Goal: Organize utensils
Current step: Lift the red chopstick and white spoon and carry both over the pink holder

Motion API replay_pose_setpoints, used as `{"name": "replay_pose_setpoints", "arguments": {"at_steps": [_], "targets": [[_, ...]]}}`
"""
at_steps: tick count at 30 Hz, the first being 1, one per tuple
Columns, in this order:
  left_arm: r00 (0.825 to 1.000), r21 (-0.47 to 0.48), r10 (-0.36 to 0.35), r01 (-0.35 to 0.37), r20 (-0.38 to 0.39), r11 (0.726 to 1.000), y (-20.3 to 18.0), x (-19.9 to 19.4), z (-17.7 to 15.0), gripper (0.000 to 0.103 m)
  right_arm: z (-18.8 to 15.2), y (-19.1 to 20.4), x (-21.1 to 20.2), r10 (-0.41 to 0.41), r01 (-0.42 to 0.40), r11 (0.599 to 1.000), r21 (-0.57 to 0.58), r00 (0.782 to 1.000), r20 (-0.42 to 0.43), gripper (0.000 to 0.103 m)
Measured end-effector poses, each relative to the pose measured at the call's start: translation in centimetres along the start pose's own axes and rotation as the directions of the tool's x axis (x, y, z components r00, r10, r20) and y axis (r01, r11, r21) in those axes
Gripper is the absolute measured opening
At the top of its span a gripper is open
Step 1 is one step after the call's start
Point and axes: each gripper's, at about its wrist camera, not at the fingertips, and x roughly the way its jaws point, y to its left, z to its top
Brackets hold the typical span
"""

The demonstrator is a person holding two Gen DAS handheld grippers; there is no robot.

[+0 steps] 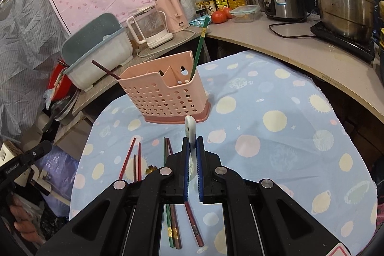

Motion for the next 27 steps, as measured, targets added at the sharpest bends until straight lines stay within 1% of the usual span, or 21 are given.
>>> {"name": "replay_pose_setpoints", "arguments": {"at_steps": [3,5,6,7,8,11,13,16,17,19,21,27], "targets": [[0.999,-0.007,-0.008,0.007,-0.046,1.000,0.7,0.7,-2.1,0.002,-1.0,-0.1,0.2,0.002,-0.002,1.000,0.005,1.000,-0.022,0.006],[0.995,-0.011,0.002,-0.003,-0.100,1.000,1.3,1.9,-4.3,0.011,-1.8,0.0,0.4,0.003,-0.003,1.000,0.006,0.999,-0.041,0.006],[0.992,-0.014,0.005,-0.007,-0.128,1.000,1.6,2.6,-5.5,0.020,-2.1,0.0,0.5,0.005,-0.005,1.000,0.006,0.999,-0.050,0.006],[0.987,-0.019,0.018,-0.022,-0.158,1.000,2.0,3.3,-6.7,0.027,-2.5,0.1,0.5,0.006,-0.006,1.000,0.005,0.998,-0.057,0.006],[0.983,-0.018,0.021,-0.025,-0.180,1.000,2.3,4.0,-7.7,0.028,-2.8,0.1,0.5,0.007,-0.007,1.000,0.005,0.998,-0.063,0.006],[0.967,-0.013,0.031,-0.035,-0.251,0.999,2.8,6.3,-10.2,0.028,-3.2,0.5,0.6,0.009,-0.009,1.000,0.003,0.997,-0.072,0.006],[0.958,-0.013,0.034,-0.039,-0.285,0.999,3.0,7.5,-11.3,0.028,-3.4,0.8,0.5,0.008,-0.008,1.000,-0.002,0.997,-0.073,0.006],[0.948,-0.019,0.033,-0.041,-0.316,0.999,3.2,8.6,-12.2,0.027,-3.4,1.0,0.4,0.006,-0.007,1.000,-0.006,0.997,-0.071,0.006],[0.948,-0.022,0.031,-0.041,-0.318,0.999,3.3,8.7,-12.5,0.026,-3.4,1.0,0.4,0.004,-0.005,1.000,-0.007,0.997,-0.071,0.006],[0.950,-0.013,0.038,-0.044,-0.310,0.999,3.2,8.7,-12.6,0.014,-3.4,1.0,0.5,0.002,-0.003,1.000,-0.007,0.997,-0.072,0.006],[0.949,-0.024,0.031,-0.041,-0.313,0.999,3.3,8.8,-12.6,0.008,-3.4,1.0,0.5,0.002,-0.002,1.000,-0.007,0.997,-0.072,0.006],[0.951,-0.025,0.030,-0.039,-0.309,0.999,3.4,8.1,-12.3,0.007,-3.3,1.0,0.3,0.005,-0.006,1.000,-0.010,0.998,-0.068,0.006]]}}
